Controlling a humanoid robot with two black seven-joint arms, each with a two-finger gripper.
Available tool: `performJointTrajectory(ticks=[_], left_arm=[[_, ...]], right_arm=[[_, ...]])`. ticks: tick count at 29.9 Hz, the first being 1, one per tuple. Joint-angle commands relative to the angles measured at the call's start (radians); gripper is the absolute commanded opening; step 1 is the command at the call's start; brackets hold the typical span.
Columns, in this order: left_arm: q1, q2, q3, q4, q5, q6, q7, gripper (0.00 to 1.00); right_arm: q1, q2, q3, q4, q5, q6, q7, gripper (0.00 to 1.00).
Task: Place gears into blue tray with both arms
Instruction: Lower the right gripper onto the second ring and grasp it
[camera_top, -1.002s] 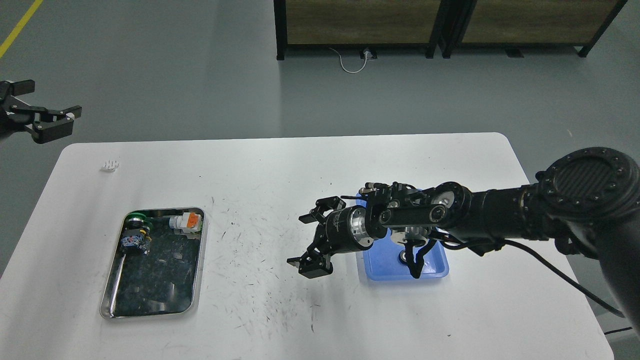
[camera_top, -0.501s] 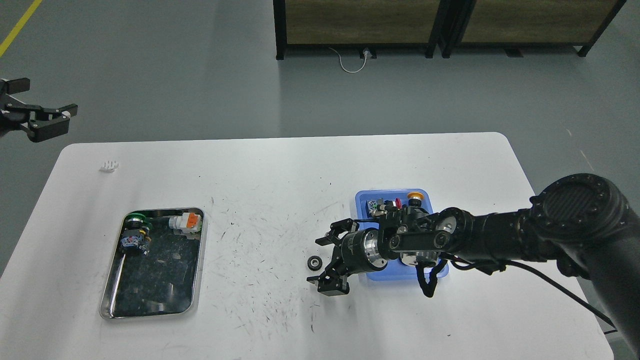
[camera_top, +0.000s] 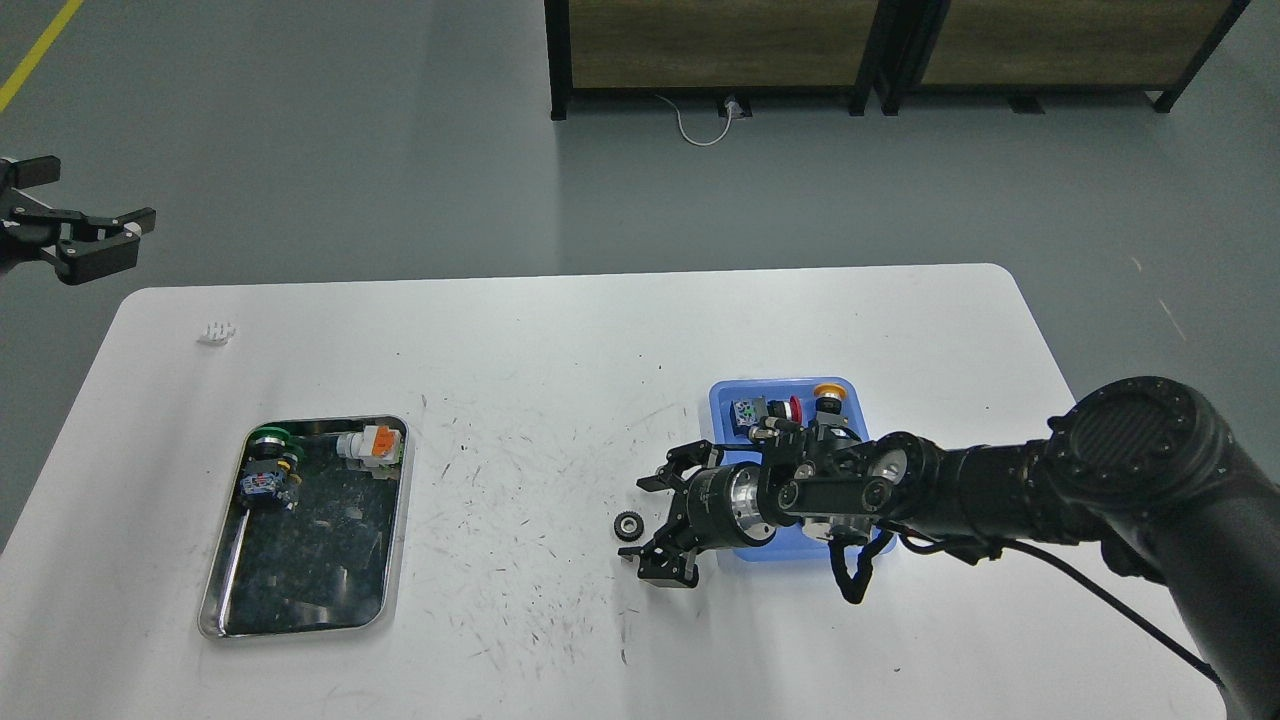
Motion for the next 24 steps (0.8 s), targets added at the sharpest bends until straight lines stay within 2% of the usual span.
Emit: performJointTrajectory(ticks=[1, 8, 14, 24], left_arm=[[-0.002, 0.0, 0.0, -0.001, 0.0, 0.0, 0.0, 0.96], [-0.002, 0.006, 0.0, -0.003, 0.0, 0.0, 0.0, 0.96], [-0.002, 0.012, 0.0, -0.004, -0.001, 0.0, 0.0, 0.96], [-0.002, 0.014, 0.0, -0.004, -0.001, -0.002, 0.0, 0.96]], right_arm=[[0.004, 0.004, 0.0, -0.002, 0.001, 0.002, 0.013, 0.79], [-0.001, 0.03, 0.0, -0.009, 0.0, 0.004, 0.02, 0.76], [-0.002, 0.03, 0.0, -0.011, 0.0, 0.004, 0.018, 0.64], [-0.007, 0.018, 0.0, -0.011, 0.0, 0.002, 0.016, 0.61]])
